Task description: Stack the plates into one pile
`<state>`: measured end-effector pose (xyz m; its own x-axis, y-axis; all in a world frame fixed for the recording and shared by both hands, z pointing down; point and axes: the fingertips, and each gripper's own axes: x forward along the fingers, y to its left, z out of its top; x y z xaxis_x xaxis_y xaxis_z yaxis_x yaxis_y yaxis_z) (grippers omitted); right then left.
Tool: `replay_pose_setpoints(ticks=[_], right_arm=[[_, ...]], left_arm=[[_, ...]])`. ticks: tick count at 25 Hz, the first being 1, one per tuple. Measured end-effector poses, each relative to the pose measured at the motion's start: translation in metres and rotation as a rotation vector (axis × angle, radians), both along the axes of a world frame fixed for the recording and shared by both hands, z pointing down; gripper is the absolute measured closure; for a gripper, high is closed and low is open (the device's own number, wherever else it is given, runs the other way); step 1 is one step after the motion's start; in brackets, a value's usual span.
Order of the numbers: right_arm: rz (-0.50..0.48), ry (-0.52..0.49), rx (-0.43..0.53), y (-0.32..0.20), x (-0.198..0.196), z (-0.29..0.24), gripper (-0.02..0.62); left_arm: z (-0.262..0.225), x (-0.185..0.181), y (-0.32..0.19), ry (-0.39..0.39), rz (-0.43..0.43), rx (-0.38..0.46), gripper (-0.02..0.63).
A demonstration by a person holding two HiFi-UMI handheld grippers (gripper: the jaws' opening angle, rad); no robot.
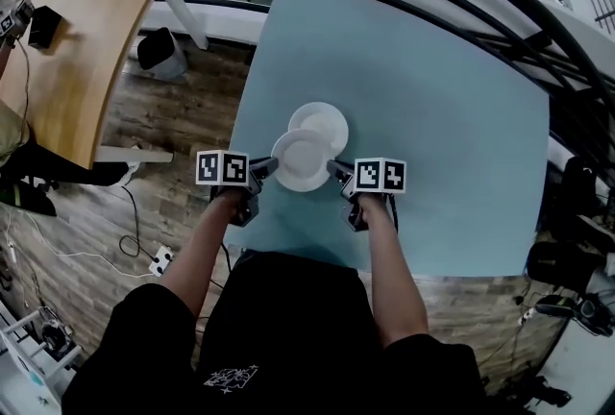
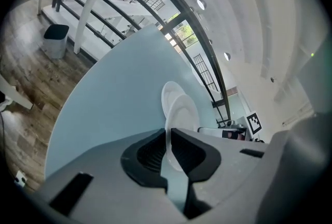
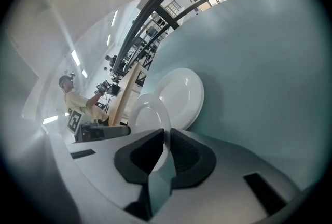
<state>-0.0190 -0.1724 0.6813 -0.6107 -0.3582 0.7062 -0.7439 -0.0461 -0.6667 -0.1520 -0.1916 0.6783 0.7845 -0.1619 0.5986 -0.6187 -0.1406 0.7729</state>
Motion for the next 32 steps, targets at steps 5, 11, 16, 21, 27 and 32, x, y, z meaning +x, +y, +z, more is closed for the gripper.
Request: replay_pose_setpoints(ticks=[5, 11, 16, 21, 27, 32], right_arm=[[0.039, 0.004, 0.010, -0.017, 0.019, 0.001, 0.557], [0.080, 0.012, 0.013, -0.038, 0.034, 0.003, 0.557], [0.105, 0.020, 0.012, -0.046, 0.046, 0.004, 0.555], [0.116, 0.023, 0.015, -0.055, 0.057, 0.005, 0.555], [0.119, 0.035, 0.006, -0.062, 0.063, 0.011, 0.554], [0.116, 0.030, -0.001, -0.064, 0.065, 0.013, 0.554]], left_arm=[[0.000, 0.019, -0.022, -0.007, 0.030, 0.016, 0.566], [0.003, 0.035, -0.049, -0.029, 0.050, 0.032, 0.566], [0.002, 0.048, -0.059, -0.054, 0.074, 0.039, 0.566], [0.003, 0.059, -0.069, -0.074, 0.089, 0.046, 0.566], [0.008, 0.066, -0.077, -0.110, 0.101, 0.051, 0.566], [0.012, 0.067, -0.075, -0.126, 0.091, 0.040, 0.566]])
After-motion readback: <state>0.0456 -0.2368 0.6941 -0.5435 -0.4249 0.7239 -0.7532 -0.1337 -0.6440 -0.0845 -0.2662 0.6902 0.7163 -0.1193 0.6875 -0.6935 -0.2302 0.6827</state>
